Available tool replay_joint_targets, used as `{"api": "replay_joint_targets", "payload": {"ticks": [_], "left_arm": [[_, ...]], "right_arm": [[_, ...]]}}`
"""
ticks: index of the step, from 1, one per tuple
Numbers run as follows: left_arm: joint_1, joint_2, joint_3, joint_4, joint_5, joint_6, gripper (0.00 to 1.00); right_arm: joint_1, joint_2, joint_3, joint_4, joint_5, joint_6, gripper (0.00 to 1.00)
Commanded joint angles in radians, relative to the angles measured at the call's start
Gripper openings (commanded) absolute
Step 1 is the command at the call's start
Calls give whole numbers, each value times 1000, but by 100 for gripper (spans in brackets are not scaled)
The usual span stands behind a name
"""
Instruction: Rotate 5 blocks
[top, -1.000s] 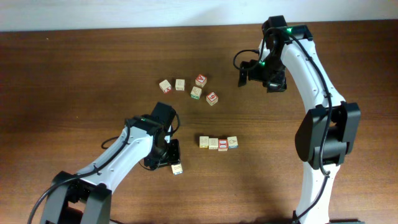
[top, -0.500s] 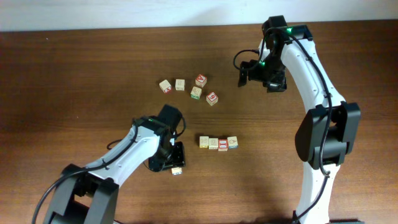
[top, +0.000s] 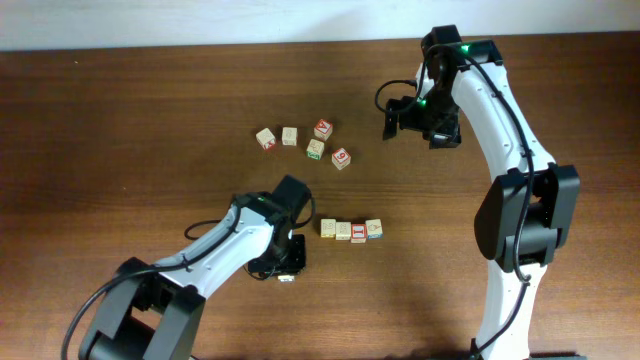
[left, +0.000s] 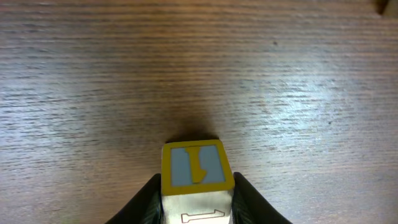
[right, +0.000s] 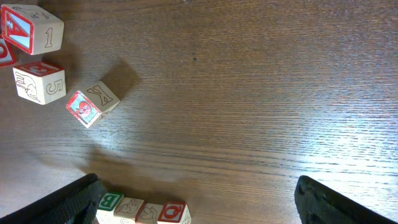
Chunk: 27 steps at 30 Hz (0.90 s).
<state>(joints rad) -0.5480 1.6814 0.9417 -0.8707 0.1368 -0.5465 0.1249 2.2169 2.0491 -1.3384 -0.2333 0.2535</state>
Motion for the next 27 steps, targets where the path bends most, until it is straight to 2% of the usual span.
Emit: {"api": "replay_joint_targets", "payload": {"ticks": [1,8,12,17,22,26,27], "left_arm": [[-6,12,3,6,-34,-7,27],[-6,13,9,151,-190,-6,32],[-6,13,9,271,-301,-6,39],[-6,13,9,385,-309,79,45],[9,9,24,330,-308,80,45],[64,-6,201,82,-254,80,40],[76,-6,261,-25,-206,80,38]], "right_arm": [[-1,-28,-2,-1,10,-14,99],[-1,-28,-2,2,9,-14,99],[-1,-28,-2,2,9,-14,99],[-1,-28,-2,1,9,-14,99],[-1,-28,-2,2,9,-14,99],[-1,-28,-2,0,9,-14,99],[-1,-28,-2,-2,9,-14,99]]}}
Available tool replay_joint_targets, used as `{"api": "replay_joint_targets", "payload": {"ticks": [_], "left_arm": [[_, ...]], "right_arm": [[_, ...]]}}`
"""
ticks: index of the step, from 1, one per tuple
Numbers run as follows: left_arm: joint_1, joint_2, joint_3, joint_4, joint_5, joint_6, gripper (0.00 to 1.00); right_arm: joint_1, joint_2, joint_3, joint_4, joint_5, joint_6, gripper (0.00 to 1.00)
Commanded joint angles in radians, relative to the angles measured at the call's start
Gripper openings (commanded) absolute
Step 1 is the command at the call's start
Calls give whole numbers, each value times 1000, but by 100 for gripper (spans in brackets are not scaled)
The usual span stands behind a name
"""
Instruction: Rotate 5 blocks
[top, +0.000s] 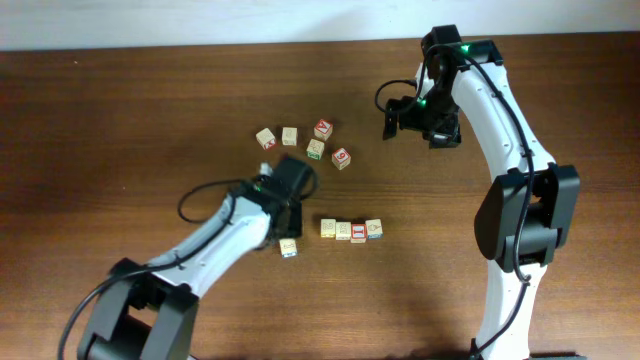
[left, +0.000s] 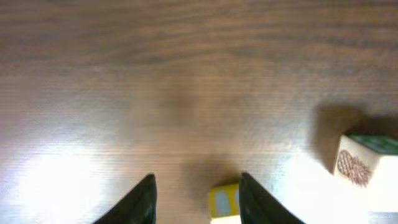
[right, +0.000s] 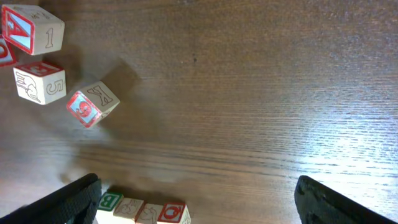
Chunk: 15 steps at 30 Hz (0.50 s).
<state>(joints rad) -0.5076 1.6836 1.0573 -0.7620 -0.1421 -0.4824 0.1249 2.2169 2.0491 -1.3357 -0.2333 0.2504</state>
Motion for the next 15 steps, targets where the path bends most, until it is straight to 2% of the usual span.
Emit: {"api": "replay_joint_targets", "payload": {"ticks": [1,4,8,10,15], "left_arm": [[37,-9,166,-184,111,16,34],[26,-5,159,-281,224,16,23],[-37,-5,58,-299,234,-30,16],[-65,-5,-10,-264,233,-48,13],[-97,-5,-91,-124,223,-47,15]], "right_arm": [[-1,-28,-2,-4,9,-11,99],[-1,-28,-2,-4,9,-11,99],[-1,-28,-3,-3,10,-11,99],[-1,-28,-2,-3,10,-11,99],[-1,-28,-2,0,9,-11,99]]}}
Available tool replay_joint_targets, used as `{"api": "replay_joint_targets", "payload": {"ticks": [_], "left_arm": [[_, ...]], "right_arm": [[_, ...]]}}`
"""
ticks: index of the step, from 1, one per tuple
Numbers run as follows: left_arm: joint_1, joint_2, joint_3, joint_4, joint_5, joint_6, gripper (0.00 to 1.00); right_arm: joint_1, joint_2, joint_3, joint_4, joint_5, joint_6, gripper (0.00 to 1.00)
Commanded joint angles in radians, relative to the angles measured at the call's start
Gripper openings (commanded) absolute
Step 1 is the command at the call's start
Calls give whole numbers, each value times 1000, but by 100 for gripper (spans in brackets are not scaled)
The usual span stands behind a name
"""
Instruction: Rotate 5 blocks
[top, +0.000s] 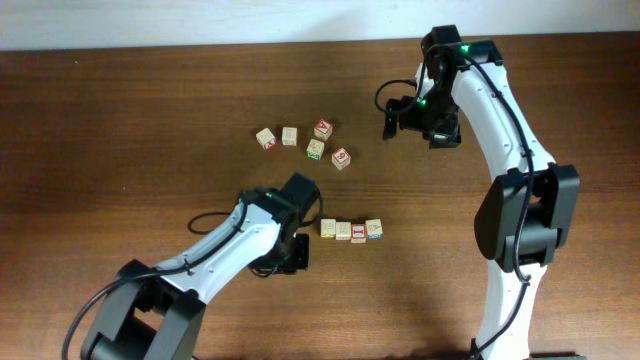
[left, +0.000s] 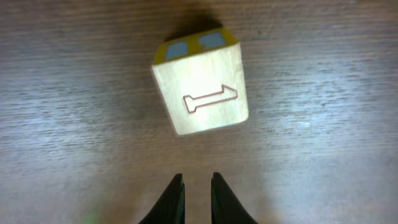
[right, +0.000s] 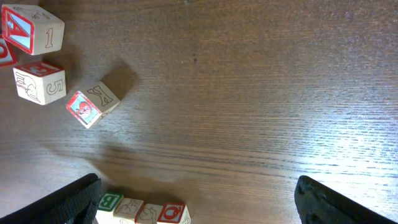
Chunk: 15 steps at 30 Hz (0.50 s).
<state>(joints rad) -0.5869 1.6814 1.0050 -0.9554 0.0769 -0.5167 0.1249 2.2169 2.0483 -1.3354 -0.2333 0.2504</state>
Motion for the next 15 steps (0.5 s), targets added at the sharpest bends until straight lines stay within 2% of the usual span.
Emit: {"api": "replay_joint_targets", "payload": {"ticks": [1,6,10,15], "left_arm": [[-24,-2,-55,107,-24,-13,15],[-27,-2,-85,244,-260,-13,19],[-27,-2,-85,348,-281,-3,20],[-27,-3,-84,342,-280,17,14]], "right_arm": [[-1,-28,-2,0,9,-11,99],[-1,-28,-2,-1,9,-11,99],[-1,-28,-2,-1,9,-11,99],[-1,-28,-2,1,10,-11,99]]}}
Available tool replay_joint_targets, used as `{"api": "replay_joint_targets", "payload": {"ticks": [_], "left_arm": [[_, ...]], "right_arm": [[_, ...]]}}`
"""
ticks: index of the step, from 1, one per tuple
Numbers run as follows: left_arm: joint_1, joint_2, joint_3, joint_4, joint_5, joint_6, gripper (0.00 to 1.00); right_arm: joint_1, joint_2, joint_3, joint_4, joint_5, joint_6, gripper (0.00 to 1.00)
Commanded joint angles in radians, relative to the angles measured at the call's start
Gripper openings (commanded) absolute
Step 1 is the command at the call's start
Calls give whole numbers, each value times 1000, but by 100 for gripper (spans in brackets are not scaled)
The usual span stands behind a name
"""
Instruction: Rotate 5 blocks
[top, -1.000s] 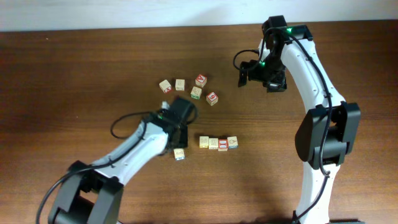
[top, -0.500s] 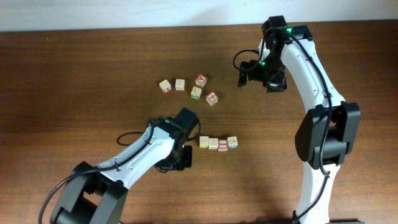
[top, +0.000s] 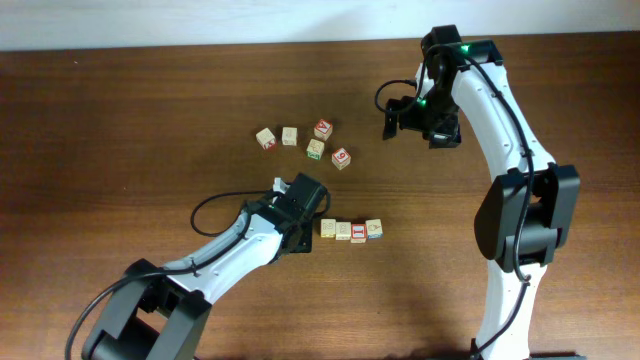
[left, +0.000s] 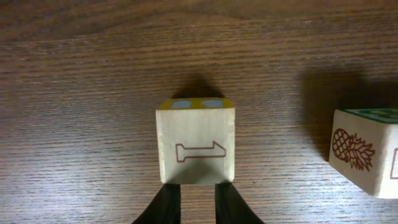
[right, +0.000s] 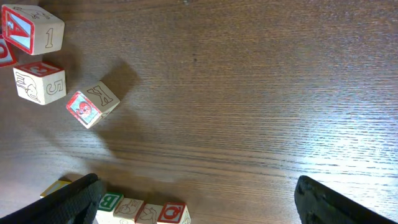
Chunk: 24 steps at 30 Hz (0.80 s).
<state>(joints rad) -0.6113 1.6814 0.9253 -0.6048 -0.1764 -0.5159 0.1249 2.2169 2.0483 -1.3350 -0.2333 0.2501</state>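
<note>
A wooden block with a yellow and blue face stands square on the table, a number 1 outline on the side toward me. My left gripper is shut, its fingertips right at the block's near edge, with nothing between them. In the overhead view the left gripper sits just left of a row of blocks. The row's end block with a pineapple is to the right of the yellow block. My right gripper hangs open high above the table.
Several loose blocks lie scattered behind the row; the right wrist view shows some of them and the row. The right arm reaches over the far right of the table.
My left gripper has moved toward the row's left end. The yellow block, skewed and farther ahead of the fingertips then, now stands square against them, beside the pineapple block.
My left gripper first held the yellow block near the table's front. Then it was open and raised, the block lying loose left of the row. Then it was shut behind the skewed block. Now the block is squared beside the row. The right arm stayed still.
</note>
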Motion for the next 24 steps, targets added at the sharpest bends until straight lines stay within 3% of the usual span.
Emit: {"api": "replay_joint_targets", "payload": {"ticks": [1,6,10,13,15,18,21,22,24], "left_arm": [[0,-5,1,-26,-26,16,13],[129,-72,106,-265,3,16,12],[249,-67,101,-185,65,49,0],[266,-9,98,-56,232,137,0],[266,22,98,-50,245,137,0],[266,34,98,-87,245,136,0],[265,34,98,-115,245,136,0],[265,35,97,-114,245,136,0],[265,37,97,-99,244,121,0]], "right_arm": [[-1,-28,-2,0,10,-11,99],[-1,-28,-2,-1,28,-11,99],[-1,-28,-2,-19,18,-11,99],[-4,-48,-2,-68,-183,-208,65],[-22,-101,-2,-94,-182,-214,57],[-69,-219,-2,-127,-176,-217,56],[-108,-321,-2,-169,-141,-217,41],[-121,-349,-9,-181,-119,-217,34],[-132,-380,-55,-185,-95,-217,4]]}}
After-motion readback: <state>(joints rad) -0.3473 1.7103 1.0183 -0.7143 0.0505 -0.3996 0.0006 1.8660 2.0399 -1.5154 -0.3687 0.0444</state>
